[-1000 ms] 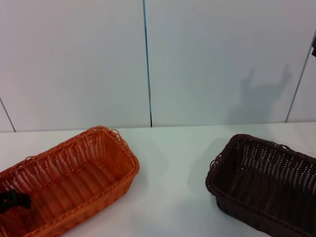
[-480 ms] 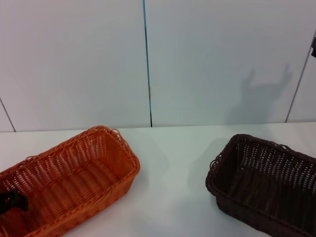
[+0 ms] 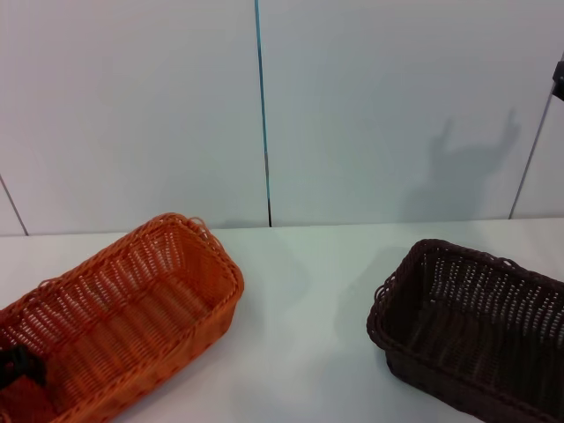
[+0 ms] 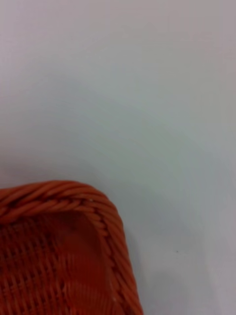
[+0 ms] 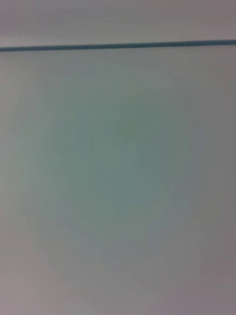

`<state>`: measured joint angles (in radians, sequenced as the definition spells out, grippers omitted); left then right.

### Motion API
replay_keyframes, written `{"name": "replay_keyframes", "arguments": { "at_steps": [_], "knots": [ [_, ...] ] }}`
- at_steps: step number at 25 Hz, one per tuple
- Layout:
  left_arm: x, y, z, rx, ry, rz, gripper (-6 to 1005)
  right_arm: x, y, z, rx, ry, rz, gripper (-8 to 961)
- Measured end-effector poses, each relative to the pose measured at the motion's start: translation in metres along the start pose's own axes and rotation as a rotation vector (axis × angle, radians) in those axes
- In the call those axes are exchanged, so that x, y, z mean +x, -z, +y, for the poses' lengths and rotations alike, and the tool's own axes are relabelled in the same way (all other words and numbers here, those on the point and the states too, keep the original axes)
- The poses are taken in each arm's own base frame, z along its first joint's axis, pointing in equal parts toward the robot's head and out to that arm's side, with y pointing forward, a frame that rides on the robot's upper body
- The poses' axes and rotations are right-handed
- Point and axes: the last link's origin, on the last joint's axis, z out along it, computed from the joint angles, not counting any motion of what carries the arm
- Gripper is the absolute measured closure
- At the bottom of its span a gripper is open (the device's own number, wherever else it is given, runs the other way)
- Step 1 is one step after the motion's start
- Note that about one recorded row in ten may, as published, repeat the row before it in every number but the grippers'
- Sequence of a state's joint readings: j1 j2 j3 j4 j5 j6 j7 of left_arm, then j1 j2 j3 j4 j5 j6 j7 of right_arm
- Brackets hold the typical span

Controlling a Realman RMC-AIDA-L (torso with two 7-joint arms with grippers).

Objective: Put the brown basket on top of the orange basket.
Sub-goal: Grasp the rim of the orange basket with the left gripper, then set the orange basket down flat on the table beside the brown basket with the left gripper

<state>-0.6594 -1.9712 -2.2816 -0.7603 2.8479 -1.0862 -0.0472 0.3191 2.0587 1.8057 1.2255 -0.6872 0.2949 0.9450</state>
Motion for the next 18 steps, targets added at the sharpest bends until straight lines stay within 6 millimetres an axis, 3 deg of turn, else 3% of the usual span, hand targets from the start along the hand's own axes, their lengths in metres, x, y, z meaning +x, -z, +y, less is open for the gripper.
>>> {"name": "replay_keyframes", "arguments": {
  "at_steps": [18],
  "knots": [
    [0.0012,-0.0028,0.0068,-0.008,-0.032,0.036,428,0.0037,-0.0005,0.0064,-0.015,-0.001,0.014,46]
  ]
}}
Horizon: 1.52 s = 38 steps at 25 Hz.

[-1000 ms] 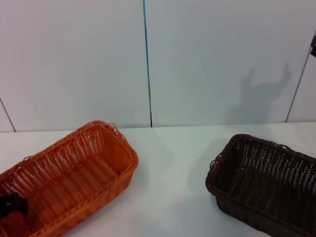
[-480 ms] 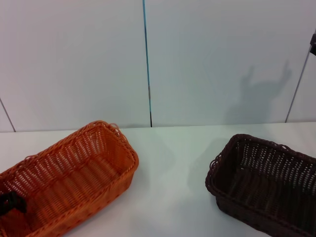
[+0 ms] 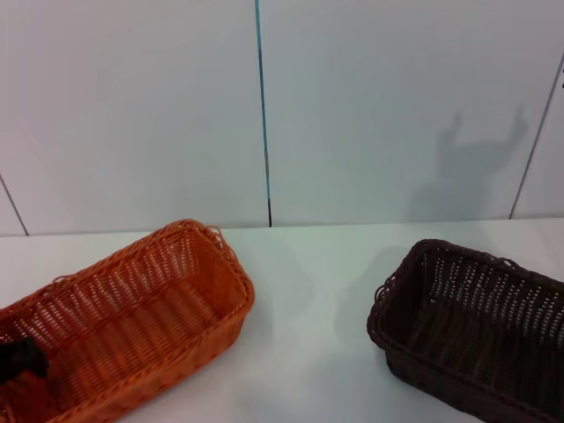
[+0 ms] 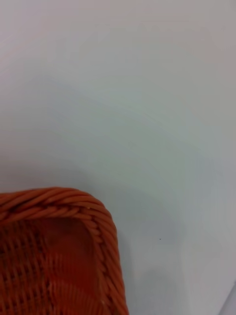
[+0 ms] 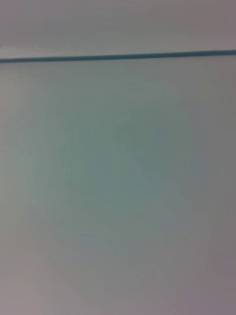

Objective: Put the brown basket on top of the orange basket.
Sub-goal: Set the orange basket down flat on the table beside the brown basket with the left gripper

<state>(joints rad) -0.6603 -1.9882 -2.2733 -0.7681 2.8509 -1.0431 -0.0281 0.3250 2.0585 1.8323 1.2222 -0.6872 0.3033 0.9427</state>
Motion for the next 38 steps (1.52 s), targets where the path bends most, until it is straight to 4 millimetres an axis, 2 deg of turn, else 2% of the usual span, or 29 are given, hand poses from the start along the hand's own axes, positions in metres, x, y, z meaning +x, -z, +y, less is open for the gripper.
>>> {"name": "replay_keyframes", "arguments": {
  "at_steps": [5,16,19,30,38],
  "knots": [
    [-0.004,-0.001,0.001,-0.001,-0.002,-0.024,605,0.0,-0.001,0.0,-0.001,0.007,-0.001,48],
    [-0.009,-0.003,0.006,0.004,-0.042,-0.047,703,-0.001,-0.001,-0.002,0.001,0.022,0.001,50],
    [-0.009,-0.003,0.006,0.003,-0.042,-0.048,763,-0.001,-0.001,-0.003,0.002,0.029,0.003,51],
    [-0.001,0.002,0.006,0.006,-0.059,-0.028,806,-0.002,0.0,-0.004,0.003,0.013,0.0,53],
    [0.014,0.014,0.001,0.014,-0.081,-0.025,843,-0.006,0.002,-0.006,0.008,0.001,-0.008,55]
  ]
}}
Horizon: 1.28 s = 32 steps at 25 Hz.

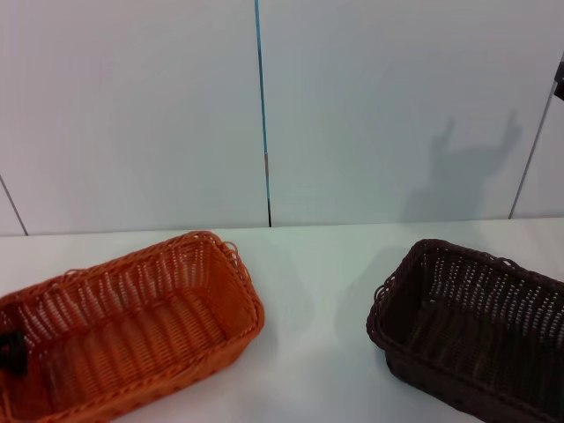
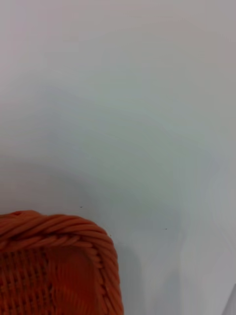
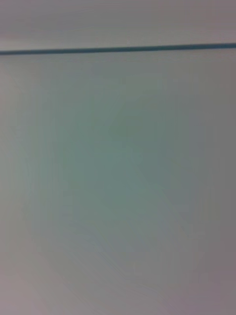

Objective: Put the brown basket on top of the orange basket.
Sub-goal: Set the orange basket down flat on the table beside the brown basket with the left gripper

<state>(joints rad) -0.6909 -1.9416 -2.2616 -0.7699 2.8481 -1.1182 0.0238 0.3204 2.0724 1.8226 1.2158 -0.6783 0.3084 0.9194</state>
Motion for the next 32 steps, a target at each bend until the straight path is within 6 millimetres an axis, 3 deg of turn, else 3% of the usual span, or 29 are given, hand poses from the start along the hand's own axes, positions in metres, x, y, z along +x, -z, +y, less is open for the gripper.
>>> {"name": "replay_keyframes", "arguments": {
  "at_steps": [5,13,32],
  "knots": [
    [0.016,0.012,-0.004,-0.051,0.021,0.027,856,-0.002,0.0,-0.002,0.005,-0.016,-0.005,56],
    [0.025,0.025,-0.011,-0.113,0.042,0.024,879,-0.008,0.003,-0.002,0.004,-0.031,-0.021,58],
    [0.047,0.057,0.003,-0.249,-0.004,-0.008,878,-0.007,0.004,-0.001,0.003,-0.03,-0.02,63]
  ]
}}
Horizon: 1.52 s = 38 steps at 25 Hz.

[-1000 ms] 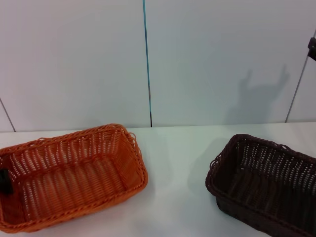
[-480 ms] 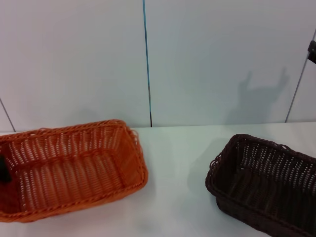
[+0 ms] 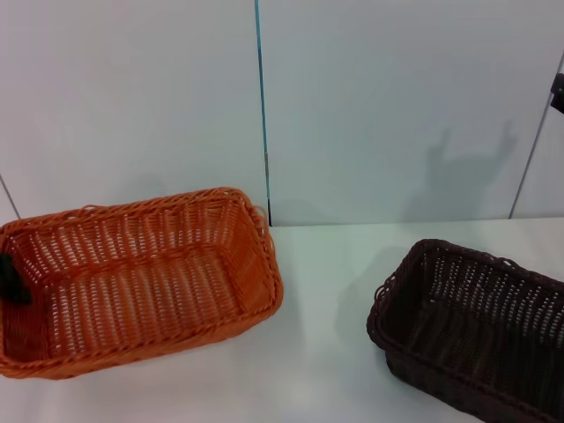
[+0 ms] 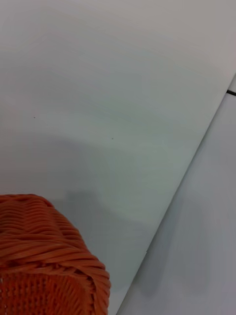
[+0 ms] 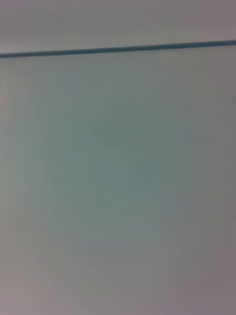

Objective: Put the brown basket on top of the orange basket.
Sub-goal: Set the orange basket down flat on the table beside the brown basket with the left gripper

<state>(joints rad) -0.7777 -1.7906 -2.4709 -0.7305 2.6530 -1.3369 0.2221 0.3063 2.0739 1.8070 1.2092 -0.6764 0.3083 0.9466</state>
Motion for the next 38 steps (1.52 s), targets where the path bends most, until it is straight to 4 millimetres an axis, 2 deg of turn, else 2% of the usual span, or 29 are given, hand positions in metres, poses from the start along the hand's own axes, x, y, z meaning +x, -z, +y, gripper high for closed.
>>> {"name": "replay_keyframes", "arguments": {
  "at_steps": [4,18,29,38],
  "knots": [
    [-0.001,-0.001,0.005,-0.021,-0.049,-0.017,878,0.0,0.0,-0.002,0.005,0.001,-0.001,64],
    [-0.015,-0.029,0.036,-0.077,-0.13,-0.09,879,0.0,0.002,-0.005,0.017,0.006,0.001,67],
    [-0.026,-0.04,0.046,-0.096,-0.135,-0.11,879,0.001,0.005,-0.004,0.014,0.012,0.002,69],
    [-0.034,-0.058,0.06,-0.117,-0.17,-0.098,878,0.0,0.007,-0.004,0.018,0.011,0.004,71]
  ]
}}
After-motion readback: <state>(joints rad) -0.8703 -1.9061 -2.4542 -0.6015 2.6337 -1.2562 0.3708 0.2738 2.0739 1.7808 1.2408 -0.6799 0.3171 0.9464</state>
